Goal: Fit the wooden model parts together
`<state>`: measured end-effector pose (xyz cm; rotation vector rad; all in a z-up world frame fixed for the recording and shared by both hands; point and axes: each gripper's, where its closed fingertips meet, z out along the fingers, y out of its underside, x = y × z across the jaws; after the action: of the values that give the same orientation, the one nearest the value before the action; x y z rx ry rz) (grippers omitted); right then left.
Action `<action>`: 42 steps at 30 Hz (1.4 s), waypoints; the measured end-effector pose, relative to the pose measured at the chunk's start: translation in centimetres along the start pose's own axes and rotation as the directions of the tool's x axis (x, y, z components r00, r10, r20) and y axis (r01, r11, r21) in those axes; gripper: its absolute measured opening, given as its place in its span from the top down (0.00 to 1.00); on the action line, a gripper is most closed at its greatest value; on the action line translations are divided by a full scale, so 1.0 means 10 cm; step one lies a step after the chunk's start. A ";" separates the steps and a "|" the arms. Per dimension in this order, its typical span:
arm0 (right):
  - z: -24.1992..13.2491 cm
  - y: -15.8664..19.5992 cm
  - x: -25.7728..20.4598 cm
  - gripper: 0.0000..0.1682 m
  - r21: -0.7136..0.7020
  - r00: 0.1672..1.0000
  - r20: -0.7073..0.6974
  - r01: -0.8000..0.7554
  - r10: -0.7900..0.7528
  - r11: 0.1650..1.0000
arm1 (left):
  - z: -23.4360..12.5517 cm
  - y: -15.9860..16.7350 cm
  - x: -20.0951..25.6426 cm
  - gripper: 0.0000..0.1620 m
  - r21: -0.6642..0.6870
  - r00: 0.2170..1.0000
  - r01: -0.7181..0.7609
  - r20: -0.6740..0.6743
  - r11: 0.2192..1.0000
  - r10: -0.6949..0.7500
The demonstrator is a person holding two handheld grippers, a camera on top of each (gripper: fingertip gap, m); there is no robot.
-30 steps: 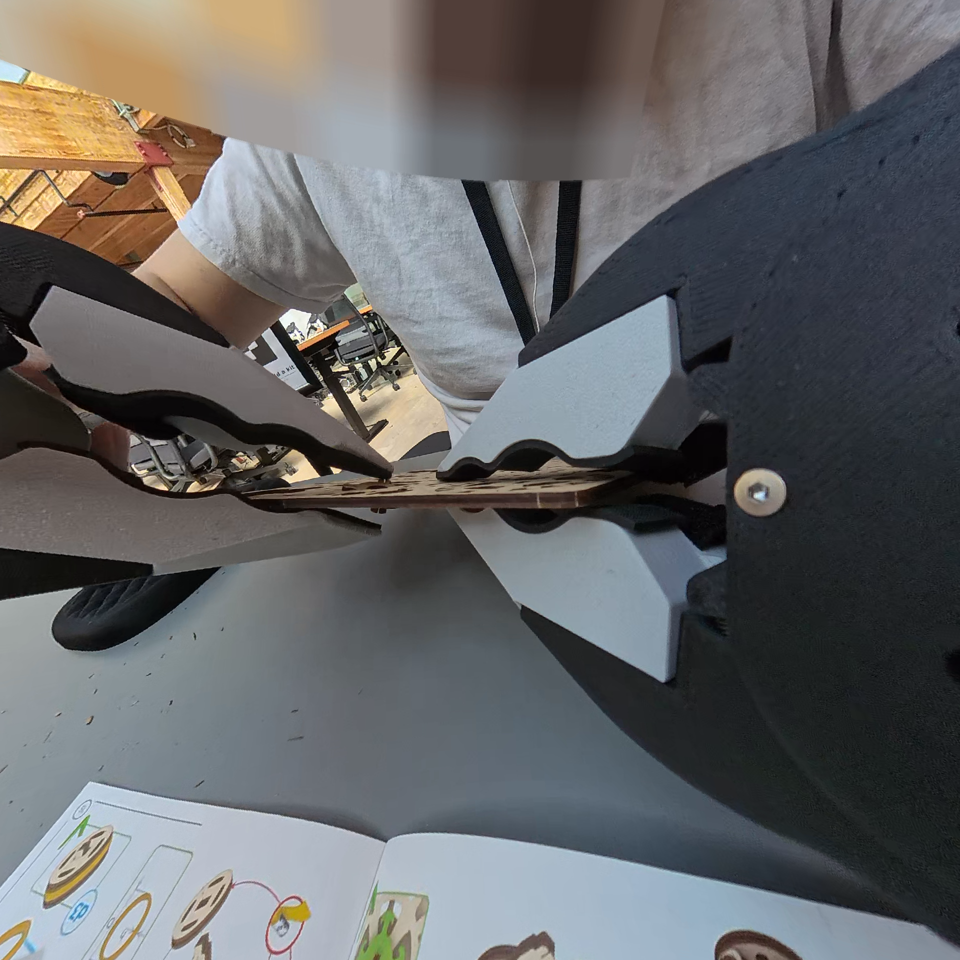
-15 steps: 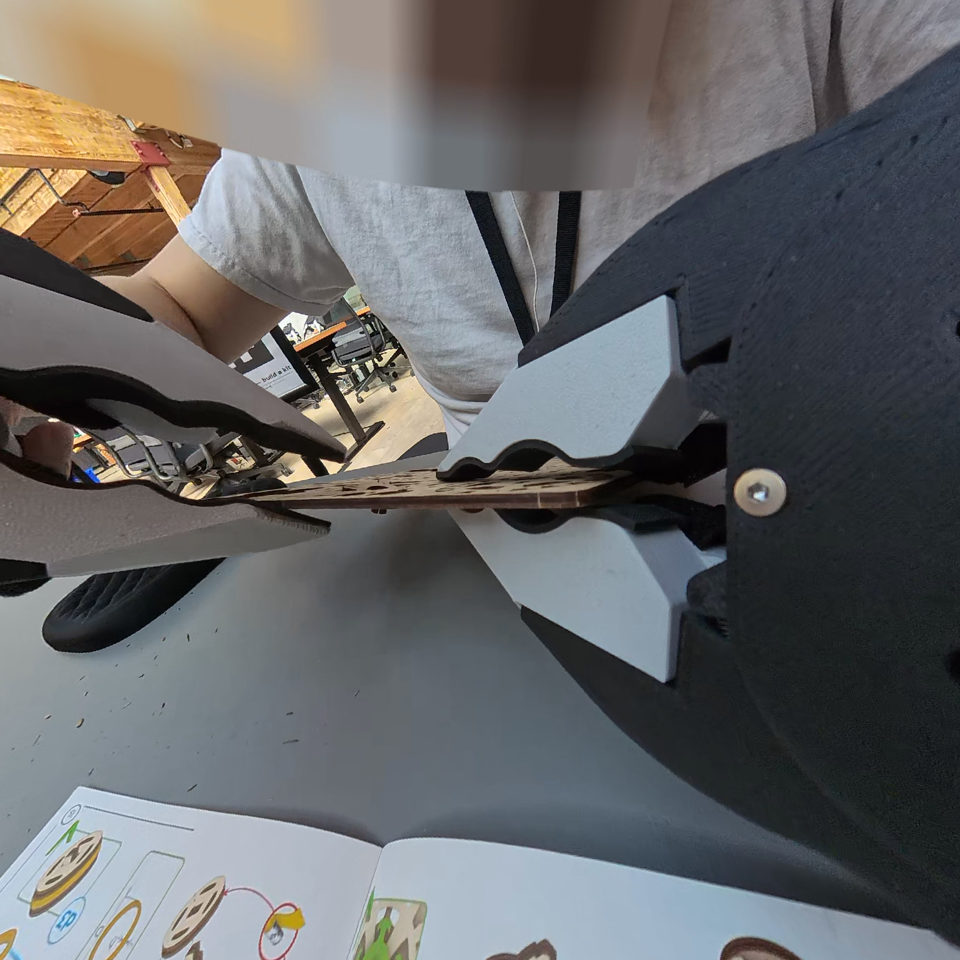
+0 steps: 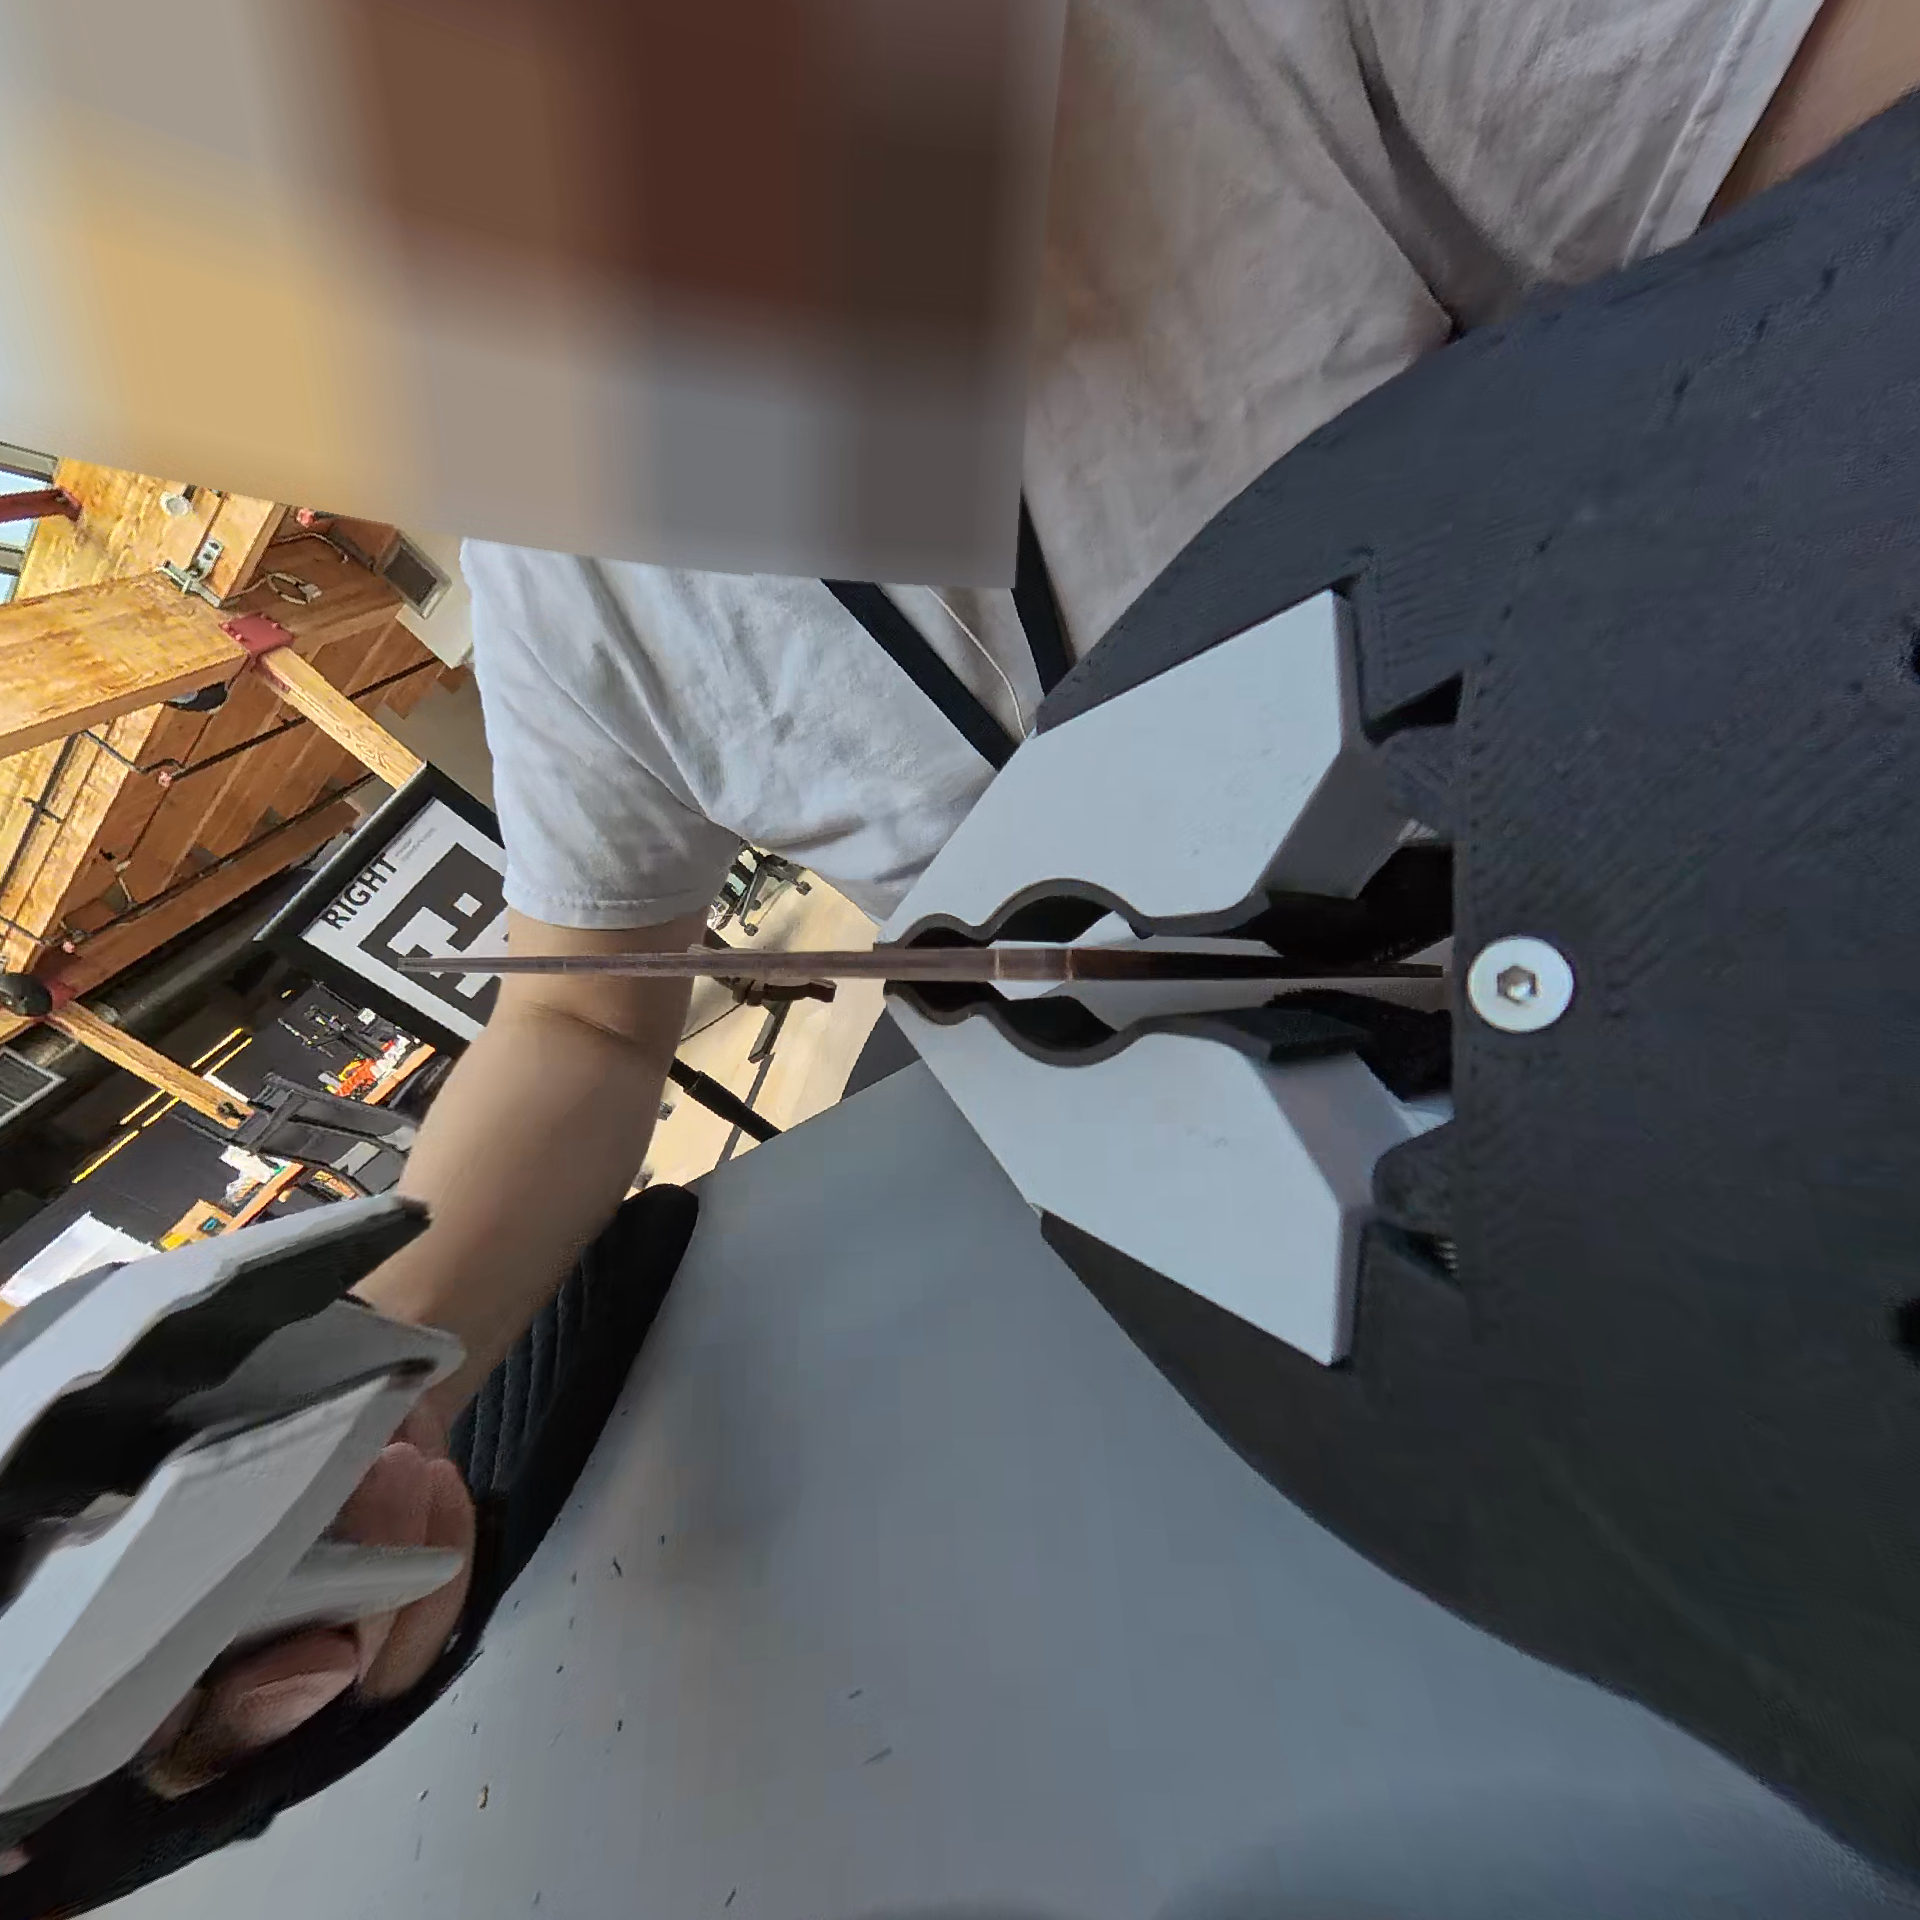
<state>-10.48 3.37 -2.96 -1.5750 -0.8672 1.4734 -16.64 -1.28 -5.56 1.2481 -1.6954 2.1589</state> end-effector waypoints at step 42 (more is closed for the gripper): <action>0.59 0.03 -0.19 0.99 0.106 0.995 0.089 -0.045 0.036 0.993 | -0.14 -0.18 0.06 1.00 0.130 0.997 0.041 -0.070 0.991 -0.032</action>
<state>-16.49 2.16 -2.40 -1.4664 -0.7950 1.6005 -16.75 0.33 -3.88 1.2120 -1.5151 2.2958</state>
